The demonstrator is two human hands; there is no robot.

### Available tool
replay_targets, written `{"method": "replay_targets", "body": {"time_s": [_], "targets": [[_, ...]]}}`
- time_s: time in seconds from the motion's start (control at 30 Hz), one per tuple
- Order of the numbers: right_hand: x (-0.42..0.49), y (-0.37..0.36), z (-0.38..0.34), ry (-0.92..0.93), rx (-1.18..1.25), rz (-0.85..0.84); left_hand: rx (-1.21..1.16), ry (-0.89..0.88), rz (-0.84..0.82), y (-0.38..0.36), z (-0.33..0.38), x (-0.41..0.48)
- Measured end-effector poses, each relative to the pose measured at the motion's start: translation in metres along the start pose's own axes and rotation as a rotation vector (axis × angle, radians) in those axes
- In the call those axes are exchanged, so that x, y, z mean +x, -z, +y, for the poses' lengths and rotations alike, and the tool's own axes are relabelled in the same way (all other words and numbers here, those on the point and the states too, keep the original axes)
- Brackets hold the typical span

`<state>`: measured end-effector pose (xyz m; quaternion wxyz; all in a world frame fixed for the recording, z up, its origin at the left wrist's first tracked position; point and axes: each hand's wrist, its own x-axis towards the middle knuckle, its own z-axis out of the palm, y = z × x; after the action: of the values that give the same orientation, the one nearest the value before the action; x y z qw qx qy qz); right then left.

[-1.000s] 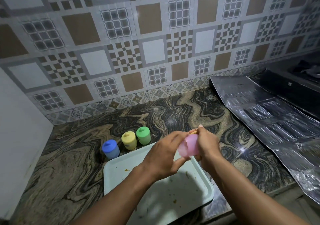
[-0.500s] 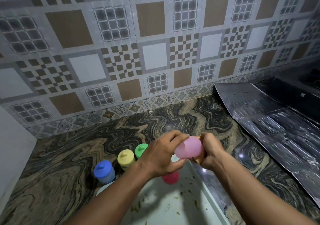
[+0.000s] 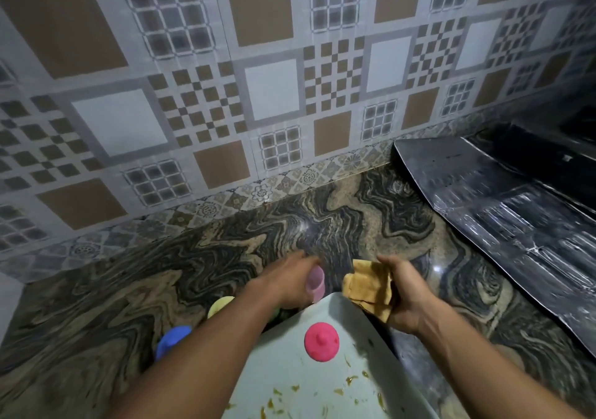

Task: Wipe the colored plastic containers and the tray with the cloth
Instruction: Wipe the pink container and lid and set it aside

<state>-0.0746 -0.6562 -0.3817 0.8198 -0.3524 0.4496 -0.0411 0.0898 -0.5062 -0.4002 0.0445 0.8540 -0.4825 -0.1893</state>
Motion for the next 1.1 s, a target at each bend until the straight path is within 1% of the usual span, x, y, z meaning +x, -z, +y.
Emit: {"method": "replay_targets", "body": {"time_s": [0.13,0.37,0.43,0.53,0.57,0.6,0.7,0.77,0.97,1.1], "targets": [[-0.003,0.0,0.005,-0.024,0.03,-0.013,0.024,0.028,-0.017,-0.012,-0.005,0.004],[-0.011,0.002,0.01,-0.01,0.059,-0.06,0.063,0.034,-0.013,-0.014,-0.003,0.001],[-0.013,0.003,0.012,-0.005,0.07,-0.075,0.057,0.011,0.059,-0.012,-0.001,-0.006],[-0.018,0.006,0.014,0.003,0.049,-0.066,0.108,-0.109,0.255,-0.007,0.007,-0.018],[-0.02,0.007,0.016,0.006,0.023,-0.063,0.114,-0.149,0.276,-0.007,0.011,-0.023],[-0.021,0.008,0.018,0.007,-0.016,-0.06,0.11,-0.182,0.259,-0.008,0.015,-0.028],[-0.023,0.013,0.026,0.037,-0.178,-0.012,0.122,-0.23,0.081,-0.022,0.025,-0.04],[-0.025,0.016,0.031,0.066,-0.273,-0.001,0.173,-0.245,0.004,-0.033,0.027,-0.045],[-0.034,0.024,0.043,0.107,-0.508,-0.014,0.311,-0.311,0.024,-0.043,0.027,-0.05],[-0.03,0.023,0.055,0.229,-0.694,0.049,0.326,-0.375,0.056,-0.041,0.025,-0.047]]}}
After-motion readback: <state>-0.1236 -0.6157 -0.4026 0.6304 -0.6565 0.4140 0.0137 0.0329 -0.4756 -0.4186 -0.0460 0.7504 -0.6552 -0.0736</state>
